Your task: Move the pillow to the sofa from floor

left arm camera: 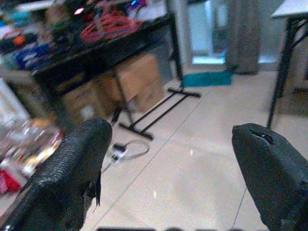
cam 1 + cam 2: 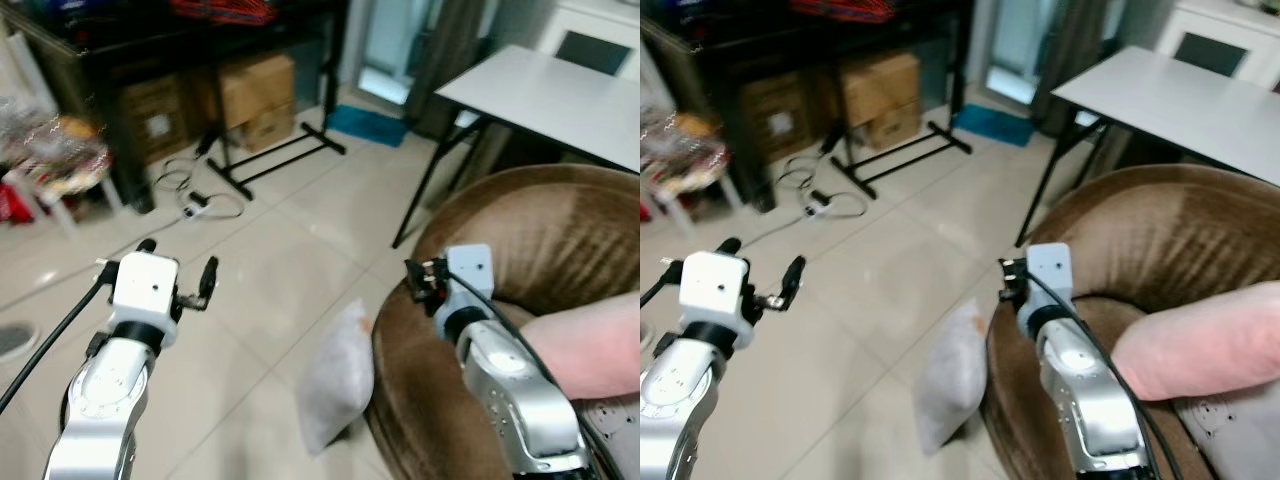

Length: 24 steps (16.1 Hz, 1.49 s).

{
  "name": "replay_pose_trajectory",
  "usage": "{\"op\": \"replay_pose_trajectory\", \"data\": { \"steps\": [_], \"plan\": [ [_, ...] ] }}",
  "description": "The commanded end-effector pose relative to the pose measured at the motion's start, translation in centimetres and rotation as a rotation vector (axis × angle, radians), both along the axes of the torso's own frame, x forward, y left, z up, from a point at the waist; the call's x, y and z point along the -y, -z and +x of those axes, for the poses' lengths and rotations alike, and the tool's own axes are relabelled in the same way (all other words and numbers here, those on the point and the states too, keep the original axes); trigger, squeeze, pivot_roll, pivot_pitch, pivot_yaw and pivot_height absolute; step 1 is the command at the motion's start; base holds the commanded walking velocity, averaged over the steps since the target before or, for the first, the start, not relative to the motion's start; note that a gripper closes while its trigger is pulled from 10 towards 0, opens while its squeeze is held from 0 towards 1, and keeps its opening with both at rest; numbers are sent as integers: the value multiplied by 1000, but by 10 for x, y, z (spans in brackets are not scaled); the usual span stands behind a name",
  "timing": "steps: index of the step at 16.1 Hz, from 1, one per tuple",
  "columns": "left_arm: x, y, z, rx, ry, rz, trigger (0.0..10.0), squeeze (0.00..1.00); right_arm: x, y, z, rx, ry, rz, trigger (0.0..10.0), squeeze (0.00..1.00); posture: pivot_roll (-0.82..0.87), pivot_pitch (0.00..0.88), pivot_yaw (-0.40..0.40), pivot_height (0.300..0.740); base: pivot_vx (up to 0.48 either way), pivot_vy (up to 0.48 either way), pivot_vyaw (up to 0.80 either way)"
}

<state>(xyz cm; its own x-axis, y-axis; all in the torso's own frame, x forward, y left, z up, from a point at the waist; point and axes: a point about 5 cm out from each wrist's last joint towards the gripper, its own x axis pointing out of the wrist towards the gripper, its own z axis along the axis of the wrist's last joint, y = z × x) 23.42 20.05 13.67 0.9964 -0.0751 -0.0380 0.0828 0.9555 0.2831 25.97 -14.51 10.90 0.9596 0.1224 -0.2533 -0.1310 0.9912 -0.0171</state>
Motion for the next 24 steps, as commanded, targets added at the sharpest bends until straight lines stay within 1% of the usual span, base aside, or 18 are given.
{"op": "replay_pose_trajectory", "data": {
  "steps": [1, 3, 6, 7, 10, 12, 13, 15, 17, 19, 20, 22, 23, 24],
  "plan": [
    [6, 5, 1, -16, 28, -15, 10000, 31, 8, -3, -2, 11, 32, -11, 10000, 0, 18, 0, -41, 740, 352, 0, 0],
    [9, 7, 4, -7, -4, -9, 10000, 27, 9, -1, -2, -4, 31, -18, 10000, 0, 17, 0, -42, 740, 148, 0, 0],
    [18, 3, 3, 5, 33, -11, 10000, 4, 15, -3, 0, 10, 59, 4, 10000, 0, 40, 0, -37, 716, 0, 0, 0],
    [16, 4, 1, 4, 43, 20, 10000, 0, 13, -1, 2, 7, 74, 8, 10000, 0, 37, 0, -43, 701, 0, 0, 0],
    [11, 7, 1, 6, 9, 5, 10000, 4, 5, -4, -1, 12, 35, 12, 10000, 0, 22, 0, -56, 676, 0, 0, 0],
    [14, 10, 1, -2, 9, 7, 10000, 0, 8, -4, 1, 11, 37, 9, 10000, 0, 27, 0, -49, 661, 0, 0, 0],
    [17, 10, 1, -3, 26, 22, 10000, 0, 9, -5, 2, 14, 43, 11, 10000, 0, 27, 0, -49, 651, 0, 0, 0],
    [17, 9, 3, -1, 32, 46, 10000, 8, 9, -3, 2, 10, 51, 17, 10000, 0, 32, 0, -48, 636, 0, 0, 0],
    [9, 9, 2, 0, 8, 33, 10000, 8, 0, -1, -1, 6, 24, 21, 10000, 0, 24, 0, -53, 616, 0, 0, 0],
    [9, 11, 2, -3, 4, 32, 10000, 16, 2, 0, -1, 1, 25, 16, 10000, 0, 27, 0, -62, 601, 0, 0, 0],
    [12, 11, 2, -2, 9, 30, 10000, 12, 4, 1, 0, -2, 21, 10, 10000, 0, 34, 0, -62, 591, 0, 0, 0],
    [15, 10, 1, -3, 27, 27, 10000, 16, 2, 4, 0, -10, 2, -1, 10000, 0, 47, 0, -54, 566, 0, 0, 0],
    [14, 9, 0, -4, 32, 25, 10000, 20, 0, 6, -1, -12, -5, -2, 10000, 0, 51, 0, -57, 557, 0, 0, 0],
    [7, 10, -1, -6, 20, 8, 10000, 31, -2, 7, -1, -17, -10, -13, 10000, 0, 38, 0, -59, 557, 0, 0, 0]
  ]
}}
